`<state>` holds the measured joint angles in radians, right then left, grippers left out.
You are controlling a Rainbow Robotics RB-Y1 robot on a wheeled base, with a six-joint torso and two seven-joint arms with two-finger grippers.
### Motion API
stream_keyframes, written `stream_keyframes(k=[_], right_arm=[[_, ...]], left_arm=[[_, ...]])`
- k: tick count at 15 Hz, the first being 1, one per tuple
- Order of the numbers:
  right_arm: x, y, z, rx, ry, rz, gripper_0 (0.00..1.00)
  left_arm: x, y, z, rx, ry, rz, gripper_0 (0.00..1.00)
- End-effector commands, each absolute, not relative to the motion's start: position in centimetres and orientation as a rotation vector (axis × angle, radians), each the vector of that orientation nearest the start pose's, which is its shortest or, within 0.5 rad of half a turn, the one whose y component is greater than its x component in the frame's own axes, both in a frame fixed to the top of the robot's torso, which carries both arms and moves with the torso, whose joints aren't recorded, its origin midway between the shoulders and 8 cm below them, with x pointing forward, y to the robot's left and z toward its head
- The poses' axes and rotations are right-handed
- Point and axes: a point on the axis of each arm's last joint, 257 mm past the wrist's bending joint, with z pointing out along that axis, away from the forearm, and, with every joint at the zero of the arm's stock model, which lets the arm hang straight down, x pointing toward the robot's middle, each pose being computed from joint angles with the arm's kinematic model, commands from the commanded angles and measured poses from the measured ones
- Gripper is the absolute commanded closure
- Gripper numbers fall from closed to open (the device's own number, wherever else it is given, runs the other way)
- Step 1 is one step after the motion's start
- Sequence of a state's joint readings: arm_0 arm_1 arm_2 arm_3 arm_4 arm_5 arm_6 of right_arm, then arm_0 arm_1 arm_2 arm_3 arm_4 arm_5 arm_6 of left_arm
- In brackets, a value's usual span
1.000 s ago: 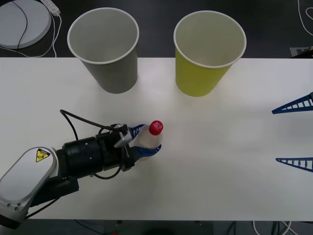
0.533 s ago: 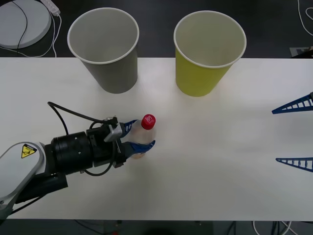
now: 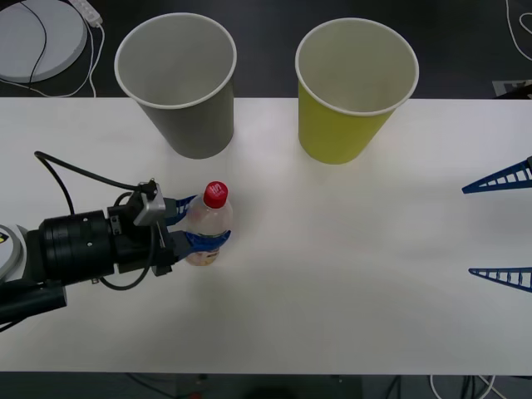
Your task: Put the can into the green bin and the plastic bottle into the gray bin
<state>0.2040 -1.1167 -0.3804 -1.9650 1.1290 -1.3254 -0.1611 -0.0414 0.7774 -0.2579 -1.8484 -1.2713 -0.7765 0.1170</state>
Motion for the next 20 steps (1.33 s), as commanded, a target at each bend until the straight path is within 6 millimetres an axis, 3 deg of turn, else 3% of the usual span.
stream_keyframes(k=[1,10,20], right_arm=[[32.5,-27.6,-11.2,-1.565,1.557,0.408,0.0],[32.5,-27.6,-11.2,-1.565,1.557,0.408,0.0],[32.5,-27.6,-11.2,-1.565,1.557,0.408,0.0]], left_arm=[[40.3,13.1,-18.7,1.177,1.483,-0.567,1.0],[42.9,21.1,-14.9,1.015,1.543,-0.446,1.0],[43.6,27.4,-11.6,0.985,1.665,-0.36,1.0]])
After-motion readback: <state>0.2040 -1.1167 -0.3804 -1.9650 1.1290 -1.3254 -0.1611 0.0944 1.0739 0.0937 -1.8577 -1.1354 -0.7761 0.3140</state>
